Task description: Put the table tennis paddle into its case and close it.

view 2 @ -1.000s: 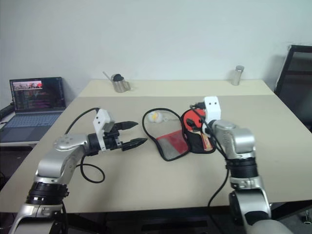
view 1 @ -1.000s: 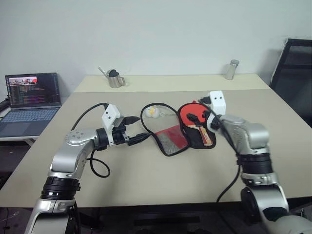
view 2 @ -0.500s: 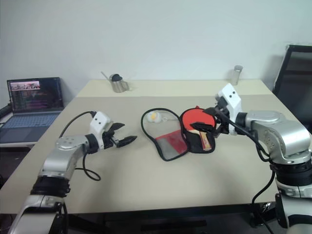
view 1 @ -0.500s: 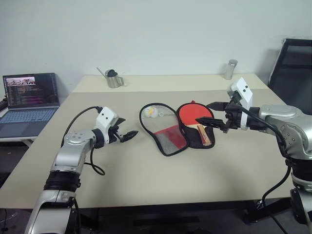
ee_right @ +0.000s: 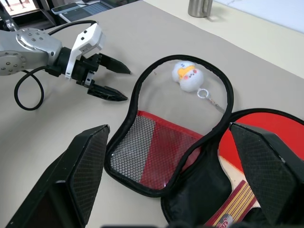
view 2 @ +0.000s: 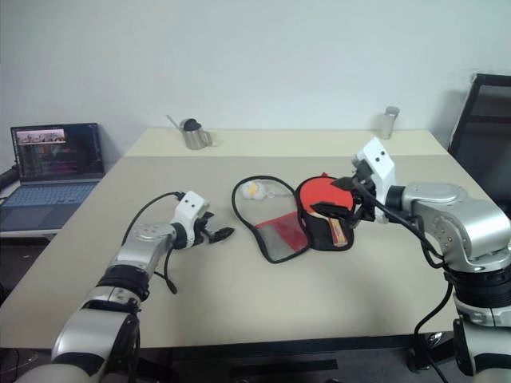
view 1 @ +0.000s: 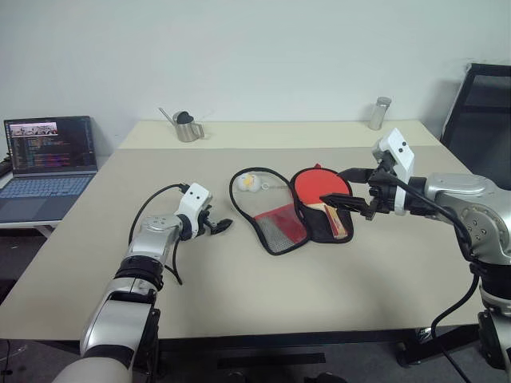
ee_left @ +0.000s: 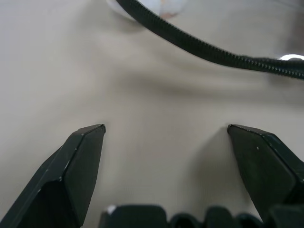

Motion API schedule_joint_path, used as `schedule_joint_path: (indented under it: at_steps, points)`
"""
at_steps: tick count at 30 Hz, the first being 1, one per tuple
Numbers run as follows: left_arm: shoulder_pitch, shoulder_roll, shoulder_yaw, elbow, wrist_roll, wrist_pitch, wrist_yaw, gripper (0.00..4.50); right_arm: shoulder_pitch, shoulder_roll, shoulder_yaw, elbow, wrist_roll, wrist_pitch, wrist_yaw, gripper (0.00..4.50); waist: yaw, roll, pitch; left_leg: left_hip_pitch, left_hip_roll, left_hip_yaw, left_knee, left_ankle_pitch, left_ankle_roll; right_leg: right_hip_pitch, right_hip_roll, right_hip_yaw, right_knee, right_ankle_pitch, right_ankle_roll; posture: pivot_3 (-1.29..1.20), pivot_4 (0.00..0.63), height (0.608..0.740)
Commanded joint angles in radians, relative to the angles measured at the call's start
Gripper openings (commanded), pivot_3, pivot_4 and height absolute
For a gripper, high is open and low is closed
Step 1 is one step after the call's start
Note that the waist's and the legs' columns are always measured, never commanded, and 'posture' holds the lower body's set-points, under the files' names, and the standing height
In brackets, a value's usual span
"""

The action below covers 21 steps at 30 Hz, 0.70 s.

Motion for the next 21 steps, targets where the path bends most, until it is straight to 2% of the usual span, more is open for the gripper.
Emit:
schedule_joint_path:
  at_steps: [1,11,21]
  points:
    - [-0.072,-0.051,0.016,0.102,0.002,-0.05,0.001,4.5,-0.012,-0.012,-0.04,-0.027,0.012,-0.011,-0.013,4.44,0.004,-0.001,0.0,0.0,0.0,0.0,0.0,0.0,0.0,0.0,0.0,0.0,0.0,0.0,0.0,0.0,0.15,0.74]
    - [-0.2,-0.191,0.026,0.229,0.014,-0.086,-0.031,4.5,0.015,-0.064,-0.094,-0.046,0.023,0.007,-0.027,4.44,0.02,-0.002,0.001,-0.001,-0.001,0.001,0.001,0.0,0.0,0.0,-0.001,-0.001,-0.001,0.0,0.0,0.0,0.15,0.74]
    - [-0.394,-0.385,0.044,0.271,0.017,-0.118,-0.049,4.5,0.134,-0.204,-0.246,-0.101,0.045,0.07,-0.056,4.44,0.017,-0.007,0.004,-0.003,-0.001,0.002,0.0,-0.001,0.002,0.0,-0.001,-0.002,-0.004,0.0,0.001,0.0,0.15,0.74]
